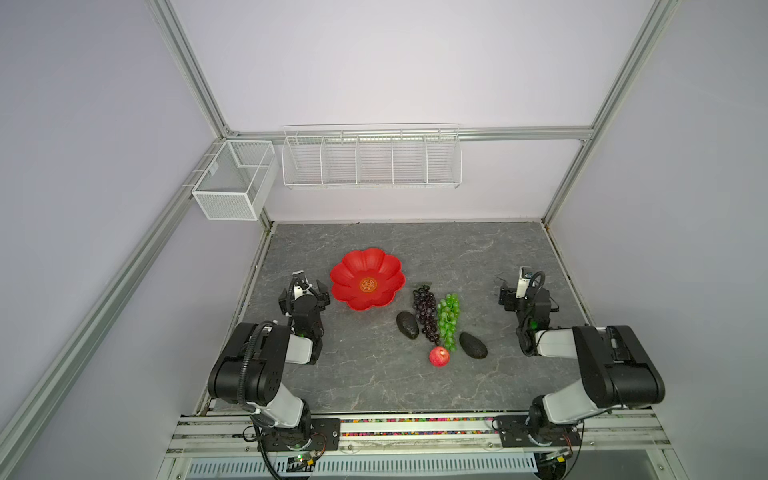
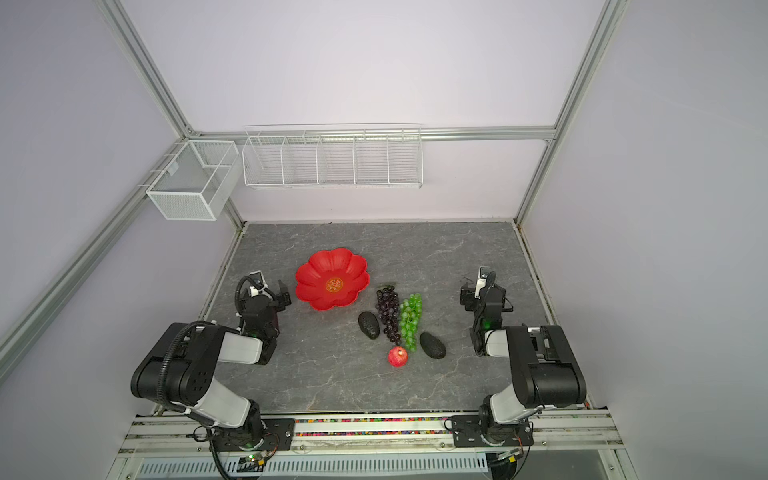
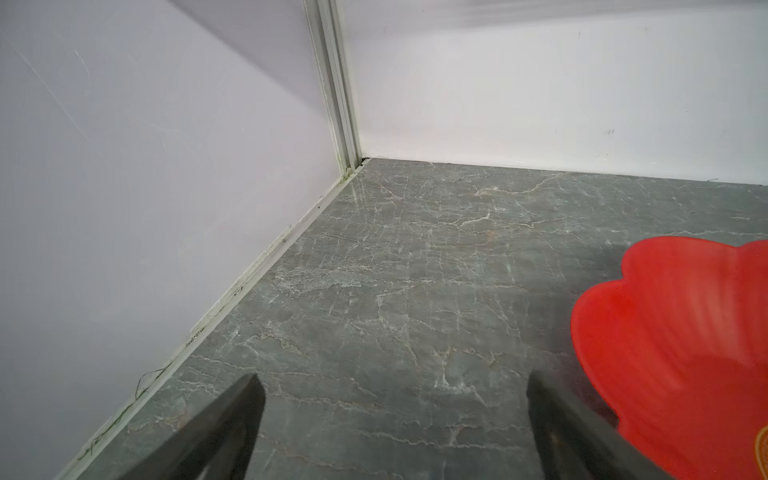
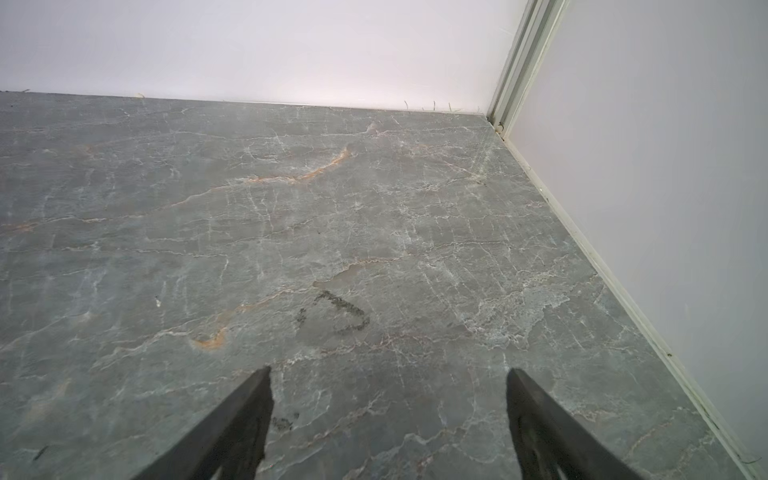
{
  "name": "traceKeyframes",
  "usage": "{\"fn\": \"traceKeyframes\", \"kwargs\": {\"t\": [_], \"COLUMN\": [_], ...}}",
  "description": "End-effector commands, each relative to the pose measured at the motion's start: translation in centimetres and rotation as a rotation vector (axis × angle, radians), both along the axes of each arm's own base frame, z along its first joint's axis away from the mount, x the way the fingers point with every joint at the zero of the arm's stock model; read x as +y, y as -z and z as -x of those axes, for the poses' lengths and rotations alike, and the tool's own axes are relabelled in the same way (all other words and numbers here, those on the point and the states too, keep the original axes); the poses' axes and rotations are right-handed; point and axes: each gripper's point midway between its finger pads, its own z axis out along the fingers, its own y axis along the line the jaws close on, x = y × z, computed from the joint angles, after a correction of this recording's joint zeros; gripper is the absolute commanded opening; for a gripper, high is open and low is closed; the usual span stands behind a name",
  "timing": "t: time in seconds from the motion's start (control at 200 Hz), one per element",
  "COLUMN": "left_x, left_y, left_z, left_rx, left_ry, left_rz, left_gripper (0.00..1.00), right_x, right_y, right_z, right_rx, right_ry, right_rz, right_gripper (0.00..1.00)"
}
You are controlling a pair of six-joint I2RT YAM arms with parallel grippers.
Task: Place and organize the fake fruits in the fruit bowl
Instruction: 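Raise both grippers from the rest pose toward the fruit, then grasp the nearer avocado with the left gripper while the right gripper approaches the other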
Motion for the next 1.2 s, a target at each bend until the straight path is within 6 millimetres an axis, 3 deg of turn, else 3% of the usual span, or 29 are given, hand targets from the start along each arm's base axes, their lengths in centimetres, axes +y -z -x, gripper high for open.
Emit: {"fn": "traceKeyframes", "kwargs": {"t": [0.0,0.775,0.915,1.055,1.075,1.195], "left_x": [0.1,0.2,1.2,-0.7,-0.8,-2.5], "left_y": [-1.2,-1.0,-2.9,-6.2,-6.9,-9.6], "left_z": [-0.5,-0.8,0.5,1.7,2.1,3.5], "left_rx": [-0.035,-0.018,-0.059,-0.095,-0.119,-0.188], "left_ry": [-0.003,0.006,-0.047,0.034,0.021,0.021], "left_rz": [0.014,0.030,0.039,-0.016,-0.025,-0.018], "left_gripper": [0.99,0.99,0.99,0.99,0.99,1.00], "right_x": [0.2,0.1,-0.1,2.3,3.5,5.4], "right_y": [-0.4,-0.5,-3.2,-8.6,-9.2,-11.0], "right_z": [-0.3,-0.1,0.8,2.5,2.9,5.9], "right_rx": [-0.011,-0.017,-0.058,-0.106,-0.095,0.018], "right_ry": [-0.013,-0.007,0.053,0.029,-0.005,-0.052], "right_rz": [-0.014,-0.011,0.040,0.110,0.096,-0.073], "right_gripper": [0.89,0.88,0.88,0.88,0.88,0.88]}}
